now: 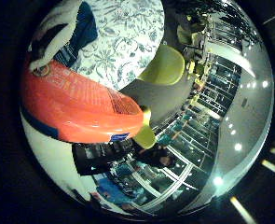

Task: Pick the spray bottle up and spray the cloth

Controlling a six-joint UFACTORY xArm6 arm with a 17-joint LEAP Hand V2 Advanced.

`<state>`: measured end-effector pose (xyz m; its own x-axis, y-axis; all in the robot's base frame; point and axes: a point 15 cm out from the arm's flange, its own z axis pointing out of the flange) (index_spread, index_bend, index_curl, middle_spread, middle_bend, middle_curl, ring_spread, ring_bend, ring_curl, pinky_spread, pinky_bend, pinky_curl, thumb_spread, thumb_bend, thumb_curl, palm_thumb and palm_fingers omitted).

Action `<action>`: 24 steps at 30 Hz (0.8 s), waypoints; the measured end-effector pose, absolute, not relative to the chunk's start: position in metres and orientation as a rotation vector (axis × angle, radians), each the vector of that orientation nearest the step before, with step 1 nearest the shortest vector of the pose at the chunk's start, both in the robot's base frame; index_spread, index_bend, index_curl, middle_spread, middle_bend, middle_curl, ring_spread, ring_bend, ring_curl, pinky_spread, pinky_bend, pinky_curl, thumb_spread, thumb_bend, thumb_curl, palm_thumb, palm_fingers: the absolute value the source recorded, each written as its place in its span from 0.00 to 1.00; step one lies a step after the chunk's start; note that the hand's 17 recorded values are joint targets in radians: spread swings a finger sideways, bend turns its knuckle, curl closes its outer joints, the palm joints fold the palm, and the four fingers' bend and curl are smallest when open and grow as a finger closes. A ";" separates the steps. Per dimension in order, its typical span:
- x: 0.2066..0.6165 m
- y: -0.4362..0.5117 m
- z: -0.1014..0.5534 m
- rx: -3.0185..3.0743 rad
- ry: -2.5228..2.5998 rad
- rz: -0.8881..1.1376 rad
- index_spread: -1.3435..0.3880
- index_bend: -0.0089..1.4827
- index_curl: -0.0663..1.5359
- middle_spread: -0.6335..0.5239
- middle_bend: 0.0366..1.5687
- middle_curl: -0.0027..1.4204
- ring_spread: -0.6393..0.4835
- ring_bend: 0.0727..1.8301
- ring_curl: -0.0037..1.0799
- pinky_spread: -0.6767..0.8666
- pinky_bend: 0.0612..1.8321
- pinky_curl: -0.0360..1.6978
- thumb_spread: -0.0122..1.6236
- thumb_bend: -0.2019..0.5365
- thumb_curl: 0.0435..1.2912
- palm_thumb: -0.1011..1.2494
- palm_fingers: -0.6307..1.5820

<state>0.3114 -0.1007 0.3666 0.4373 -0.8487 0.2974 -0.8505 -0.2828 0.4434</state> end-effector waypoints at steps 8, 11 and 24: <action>0.286 -0.106 0.319 2.072 -1.280 0.091 0.67 0.80 0.55 0.46 0.89 0.48 0.38 0.73 0.75 0.31 0.53 0.84 0.59 0.26 0.59 0.88 0.79; 0.287 -0.102 0.318 2.070 -1.275 0.104 0.67 0.80 0.55 0.46 0.89 0.48 0.38 0.73 0.75 0.31 0.53 0.84 0.59 0.26 0.59 0.88 0.79; 0.308 -0.095 0.351 2.112 -1.346 0.175 0.67 0.79 0.55 0.46 0.89 0.48 0.38 0.72 0.75 0.31 0.53 0.84 0.59 0.26 0.58 0.88 0.79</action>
